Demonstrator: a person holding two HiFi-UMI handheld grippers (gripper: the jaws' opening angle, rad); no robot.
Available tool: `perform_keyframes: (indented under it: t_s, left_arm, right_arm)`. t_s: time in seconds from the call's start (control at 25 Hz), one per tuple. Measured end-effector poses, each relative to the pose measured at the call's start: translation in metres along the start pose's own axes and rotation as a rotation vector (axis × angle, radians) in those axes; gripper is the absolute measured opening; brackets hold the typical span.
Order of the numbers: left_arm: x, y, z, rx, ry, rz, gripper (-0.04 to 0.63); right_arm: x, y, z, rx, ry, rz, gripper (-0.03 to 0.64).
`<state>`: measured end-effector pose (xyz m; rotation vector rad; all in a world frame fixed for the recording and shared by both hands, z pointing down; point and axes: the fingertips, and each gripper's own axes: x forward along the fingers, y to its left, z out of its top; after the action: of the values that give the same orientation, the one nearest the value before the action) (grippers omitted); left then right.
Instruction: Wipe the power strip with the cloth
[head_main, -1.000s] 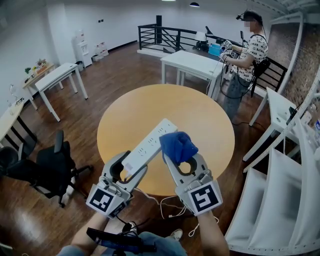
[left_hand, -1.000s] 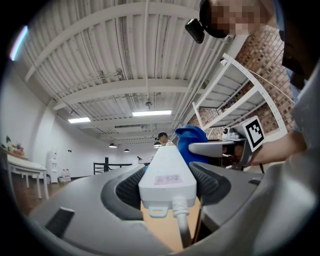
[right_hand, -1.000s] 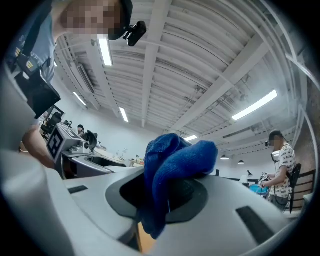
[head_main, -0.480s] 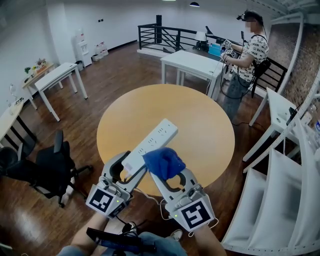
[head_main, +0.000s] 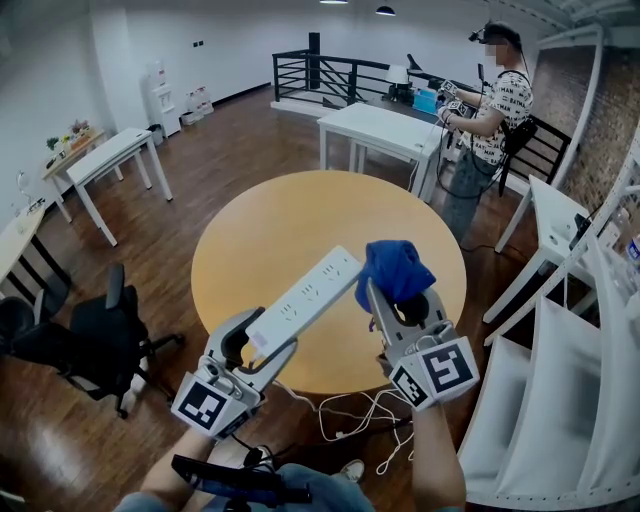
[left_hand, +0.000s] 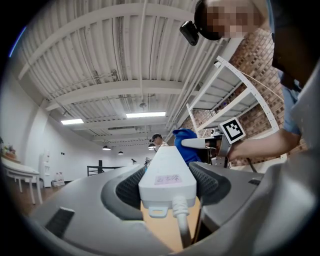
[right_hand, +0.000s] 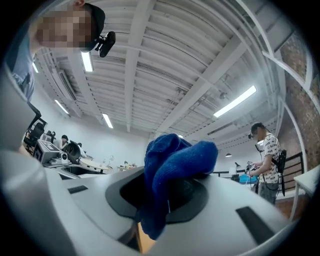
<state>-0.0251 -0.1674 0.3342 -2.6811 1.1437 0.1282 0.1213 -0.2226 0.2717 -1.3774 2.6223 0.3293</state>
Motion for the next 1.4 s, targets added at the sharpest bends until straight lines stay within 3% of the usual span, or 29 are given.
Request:
perform_keyframes:
  t_s: [0.48,0.8,1.4]
  left_arm:
    - [-0.005,-0.015,0.001,0.037,0.022,-0.049,0.282]
    - [-0.004,-0.027,-0.002,0.063,0.029,-0.072,0.282]
    - [0.000,-0.027,-0.010,0.085,0.062,-0.061,0.282]
  right_arm:
    - [0.041,-0.012,0.013,-0.016,0.047,0.102,0.083]
    - [0.070,-0.006,0.006,-0.075,0.151,0.175,0.083]
    - [0.086,0.018,-0.001,-0.164,0.260,0.171,0.081]
